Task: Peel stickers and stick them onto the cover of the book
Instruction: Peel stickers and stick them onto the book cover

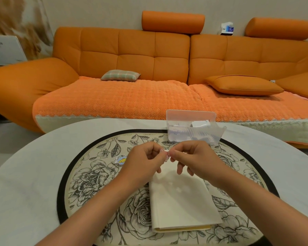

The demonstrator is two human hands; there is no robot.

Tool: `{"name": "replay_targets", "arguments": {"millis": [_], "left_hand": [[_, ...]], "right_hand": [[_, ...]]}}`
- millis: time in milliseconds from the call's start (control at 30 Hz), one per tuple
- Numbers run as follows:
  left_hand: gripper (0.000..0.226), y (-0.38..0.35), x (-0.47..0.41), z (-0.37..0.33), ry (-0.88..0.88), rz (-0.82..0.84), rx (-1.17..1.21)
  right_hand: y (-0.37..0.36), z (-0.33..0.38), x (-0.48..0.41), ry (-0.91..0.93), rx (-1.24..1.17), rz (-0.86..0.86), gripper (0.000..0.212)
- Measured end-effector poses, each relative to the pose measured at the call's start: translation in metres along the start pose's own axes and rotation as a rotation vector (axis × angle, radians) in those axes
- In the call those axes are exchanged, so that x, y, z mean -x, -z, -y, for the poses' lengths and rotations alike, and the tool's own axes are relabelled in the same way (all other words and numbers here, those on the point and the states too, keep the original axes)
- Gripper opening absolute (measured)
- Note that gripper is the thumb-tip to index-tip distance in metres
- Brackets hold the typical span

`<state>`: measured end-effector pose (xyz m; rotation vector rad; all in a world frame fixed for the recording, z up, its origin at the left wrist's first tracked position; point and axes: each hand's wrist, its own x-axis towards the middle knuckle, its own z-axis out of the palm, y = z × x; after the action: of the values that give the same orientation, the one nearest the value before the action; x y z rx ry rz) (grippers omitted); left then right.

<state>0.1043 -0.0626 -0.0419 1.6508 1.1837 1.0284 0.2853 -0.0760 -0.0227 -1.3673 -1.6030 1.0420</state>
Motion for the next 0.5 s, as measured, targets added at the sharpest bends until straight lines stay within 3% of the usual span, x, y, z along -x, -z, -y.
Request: {"name": "replay_targets", "arguments": {"millis": [333,500], "left_hand": [[0.015,-0.008,0.003,-0.001,-0.005,-0.041,0.029],[0.014,-0.010,0.004,-0.001,0.002,-0.063,0.027]], "right_hand": [[-0.006,-0.006,0.004,0.235,0.379,-0.132,0.019],[-0.012,-0.006,0.004,0.293,0.424,-0.170,0.026]]}}
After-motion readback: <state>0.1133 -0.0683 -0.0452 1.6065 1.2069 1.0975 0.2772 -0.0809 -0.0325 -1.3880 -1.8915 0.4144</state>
